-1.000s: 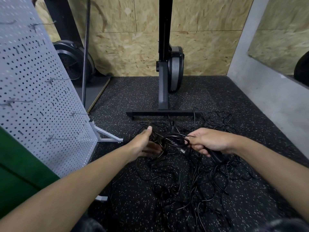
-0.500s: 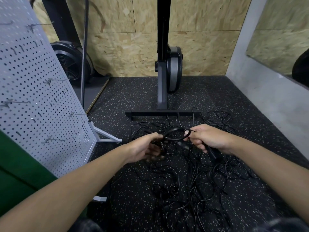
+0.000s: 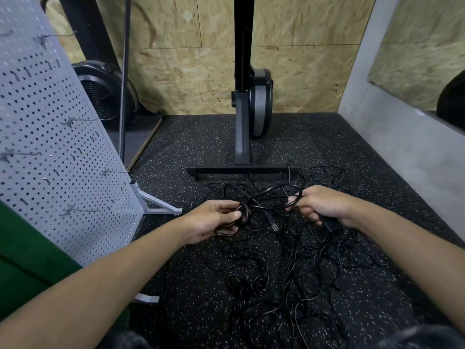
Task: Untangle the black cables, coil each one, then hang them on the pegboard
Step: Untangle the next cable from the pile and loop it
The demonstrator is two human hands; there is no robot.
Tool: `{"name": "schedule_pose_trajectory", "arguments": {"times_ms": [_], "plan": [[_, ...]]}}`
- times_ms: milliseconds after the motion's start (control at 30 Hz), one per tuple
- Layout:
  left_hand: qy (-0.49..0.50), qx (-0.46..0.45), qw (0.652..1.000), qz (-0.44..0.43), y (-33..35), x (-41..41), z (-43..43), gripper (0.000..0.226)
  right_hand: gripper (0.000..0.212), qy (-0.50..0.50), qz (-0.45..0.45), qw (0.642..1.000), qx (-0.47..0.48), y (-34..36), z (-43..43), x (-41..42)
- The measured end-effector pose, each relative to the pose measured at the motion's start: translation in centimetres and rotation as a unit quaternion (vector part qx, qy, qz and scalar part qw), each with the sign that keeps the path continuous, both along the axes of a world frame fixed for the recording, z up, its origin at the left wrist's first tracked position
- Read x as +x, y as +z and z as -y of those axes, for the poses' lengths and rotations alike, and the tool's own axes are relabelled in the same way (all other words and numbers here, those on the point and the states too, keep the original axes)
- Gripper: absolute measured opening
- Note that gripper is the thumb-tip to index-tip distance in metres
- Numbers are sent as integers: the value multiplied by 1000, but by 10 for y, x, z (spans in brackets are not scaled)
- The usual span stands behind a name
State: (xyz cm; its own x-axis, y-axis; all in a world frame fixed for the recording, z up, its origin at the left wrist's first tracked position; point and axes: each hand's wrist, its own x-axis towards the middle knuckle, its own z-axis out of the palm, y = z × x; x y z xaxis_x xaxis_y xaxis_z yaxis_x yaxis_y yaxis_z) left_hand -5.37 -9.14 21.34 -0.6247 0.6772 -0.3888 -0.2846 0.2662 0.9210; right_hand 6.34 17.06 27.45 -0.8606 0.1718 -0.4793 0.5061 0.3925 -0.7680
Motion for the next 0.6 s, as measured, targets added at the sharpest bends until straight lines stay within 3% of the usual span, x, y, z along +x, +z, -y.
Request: {"name": "schedule_pose_trajectory", "arguments": {"times_ms": [167, 300, 467, 600], "plan": [[-52, -73, 972, -217, 5, -3, 6, 19, 29, 54, 46, 996, -48, 6, 2, 4], [-97, -193, 902, -374, 17, 0, 5, 35, 25, -19, 73, 990, -116, 6, 6, 1], [-100, -208, 856, -463, 30, 14, -5, 44, 36, -100, 8, 988, -115, 4, 29, -3], [-64, -198, 865, -457, 34, 19, -19, 24, 41, -132, -31, 977, -166, -2, 40, -9]]}}
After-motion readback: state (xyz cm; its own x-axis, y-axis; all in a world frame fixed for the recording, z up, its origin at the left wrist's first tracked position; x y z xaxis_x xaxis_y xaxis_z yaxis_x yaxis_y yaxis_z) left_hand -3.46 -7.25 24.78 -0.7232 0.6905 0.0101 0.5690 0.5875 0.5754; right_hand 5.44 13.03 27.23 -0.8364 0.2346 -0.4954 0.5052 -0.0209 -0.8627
